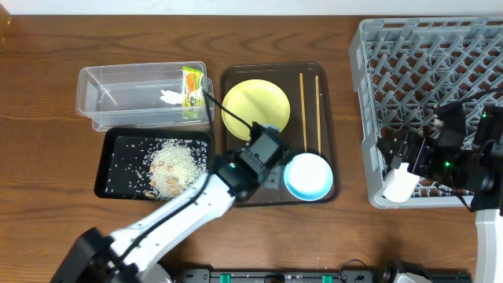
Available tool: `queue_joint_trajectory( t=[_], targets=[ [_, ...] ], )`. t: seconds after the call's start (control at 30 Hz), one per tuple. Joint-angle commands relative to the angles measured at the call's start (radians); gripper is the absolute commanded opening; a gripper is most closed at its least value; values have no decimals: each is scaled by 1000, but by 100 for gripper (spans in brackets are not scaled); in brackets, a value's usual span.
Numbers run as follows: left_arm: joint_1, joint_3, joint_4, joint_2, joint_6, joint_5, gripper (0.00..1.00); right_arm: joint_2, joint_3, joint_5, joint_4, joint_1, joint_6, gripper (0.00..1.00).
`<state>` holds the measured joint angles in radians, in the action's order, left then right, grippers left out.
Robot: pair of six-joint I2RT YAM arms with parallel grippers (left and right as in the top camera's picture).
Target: Sort waste into correct bins and load items into the dishwasher rack
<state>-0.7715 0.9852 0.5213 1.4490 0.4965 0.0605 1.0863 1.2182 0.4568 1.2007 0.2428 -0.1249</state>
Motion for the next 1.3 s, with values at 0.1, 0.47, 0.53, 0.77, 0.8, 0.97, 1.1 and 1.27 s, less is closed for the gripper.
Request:
queue_joint_trajectory(
  t=[0.1, 0.47, 0.53, 0.77, 0.8, 0.97, 1.1, 1.27],
  targets=[
    [151, 178, 106, -172, -35, 56, 79, 0, 11, -142, -9, -15, 6, 99],
    [286, 190, 114, -377, -35, 57, 87, 0, 11, -143, -8, -15, 7, 99],
    [286, 190, 115, -400, -35, 57, 87, 0, 11, -143, -8, -15, 7, 99],
    [286, 190, 209, -415, -58, 57, 88, 0, 11, -142, -7, -15, 7, 99],
    [286, 190, 222, -414, -58, 61, 89, 0, 11, -143, -8, -15, 7, 99],
    [286, 190, 223, -418, -59, 178, 89, 0, 11, -142, -8, -15, 7, 99],
    [301, 172, 119, -449, -194, 212, 89, 0, 11, -143, -8, -15, 7, 99],
    [396, 66, -73, -587, -390, 27, 90, 0, 11, -143, -8, -15, 7, 99]
  ],
)
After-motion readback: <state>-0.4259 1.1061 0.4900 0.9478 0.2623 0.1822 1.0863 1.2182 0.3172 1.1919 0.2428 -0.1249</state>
